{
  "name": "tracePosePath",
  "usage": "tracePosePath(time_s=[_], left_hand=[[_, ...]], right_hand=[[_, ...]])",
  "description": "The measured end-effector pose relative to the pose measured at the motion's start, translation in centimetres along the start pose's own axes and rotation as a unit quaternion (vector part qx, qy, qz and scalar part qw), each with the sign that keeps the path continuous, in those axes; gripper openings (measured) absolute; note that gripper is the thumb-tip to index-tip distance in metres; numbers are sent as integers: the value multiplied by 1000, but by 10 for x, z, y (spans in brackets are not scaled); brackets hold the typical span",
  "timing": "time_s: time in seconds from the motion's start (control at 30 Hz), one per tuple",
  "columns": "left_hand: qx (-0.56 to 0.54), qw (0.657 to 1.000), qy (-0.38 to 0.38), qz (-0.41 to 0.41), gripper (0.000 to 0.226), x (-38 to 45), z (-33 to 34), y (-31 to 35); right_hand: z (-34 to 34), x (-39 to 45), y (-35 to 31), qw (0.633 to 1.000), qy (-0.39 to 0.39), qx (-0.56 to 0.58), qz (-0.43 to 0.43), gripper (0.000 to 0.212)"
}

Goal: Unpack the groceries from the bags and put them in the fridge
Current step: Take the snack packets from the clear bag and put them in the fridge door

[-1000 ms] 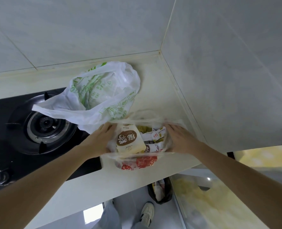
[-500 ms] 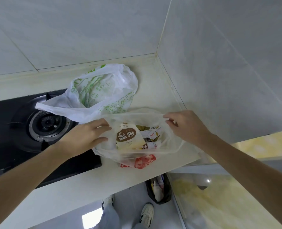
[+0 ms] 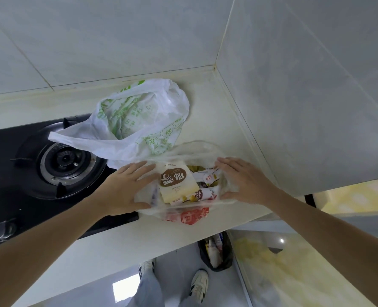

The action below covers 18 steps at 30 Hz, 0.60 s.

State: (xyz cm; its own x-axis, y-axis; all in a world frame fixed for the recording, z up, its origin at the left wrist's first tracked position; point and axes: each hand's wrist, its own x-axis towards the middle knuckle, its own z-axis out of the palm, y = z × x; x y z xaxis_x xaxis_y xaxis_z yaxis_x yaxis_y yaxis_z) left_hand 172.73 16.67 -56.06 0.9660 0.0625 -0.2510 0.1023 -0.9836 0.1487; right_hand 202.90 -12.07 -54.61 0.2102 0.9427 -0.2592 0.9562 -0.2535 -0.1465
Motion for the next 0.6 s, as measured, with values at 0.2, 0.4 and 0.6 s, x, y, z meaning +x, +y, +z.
tracePosePath(time_s=[0.2,0.4,0.6], left_hand=[[-49,997,-16,-59,127,28,10,0],[-19,994,52,-91,109,48,-3,8],[-221,967,-23,-128,95,25,-16,1]], right_hand=[[16,21,9,996,-73,21,47,133],[10,24,5,991,-66,67,93,135],[-24,-6,-11,949,-17,280,141,87]])
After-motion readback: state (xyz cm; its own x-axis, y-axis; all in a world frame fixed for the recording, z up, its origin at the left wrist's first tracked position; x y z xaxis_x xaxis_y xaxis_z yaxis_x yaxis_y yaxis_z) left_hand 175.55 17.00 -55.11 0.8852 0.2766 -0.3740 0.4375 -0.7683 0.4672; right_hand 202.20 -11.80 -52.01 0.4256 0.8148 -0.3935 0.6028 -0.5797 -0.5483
